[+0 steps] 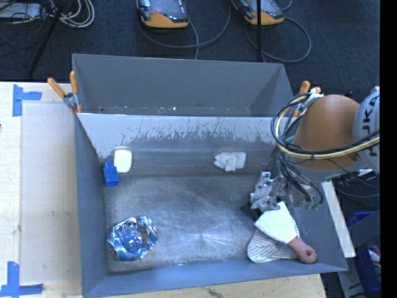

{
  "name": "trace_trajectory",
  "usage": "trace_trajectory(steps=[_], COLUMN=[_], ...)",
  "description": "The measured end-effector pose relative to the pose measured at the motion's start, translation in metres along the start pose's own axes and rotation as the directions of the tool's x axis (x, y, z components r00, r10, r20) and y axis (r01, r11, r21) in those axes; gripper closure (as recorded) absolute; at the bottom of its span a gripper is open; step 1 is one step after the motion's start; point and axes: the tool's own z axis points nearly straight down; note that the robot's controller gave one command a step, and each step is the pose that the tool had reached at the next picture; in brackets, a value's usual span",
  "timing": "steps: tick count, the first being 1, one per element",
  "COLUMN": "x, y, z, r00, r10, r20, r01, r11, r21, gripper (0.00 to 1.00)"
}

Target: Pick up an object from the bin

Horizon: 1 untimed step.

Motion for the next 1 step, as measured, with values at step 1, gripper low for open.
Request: trace_trajectory(steps=[1], x=[0.0016], y=[0.0004], z=[-0.0120], r00=[1.000], r10=[-0.001], r20=[-0.006], r01=[0.001], r11=[1.000], r21=[-0.001], gripper=[1.00])
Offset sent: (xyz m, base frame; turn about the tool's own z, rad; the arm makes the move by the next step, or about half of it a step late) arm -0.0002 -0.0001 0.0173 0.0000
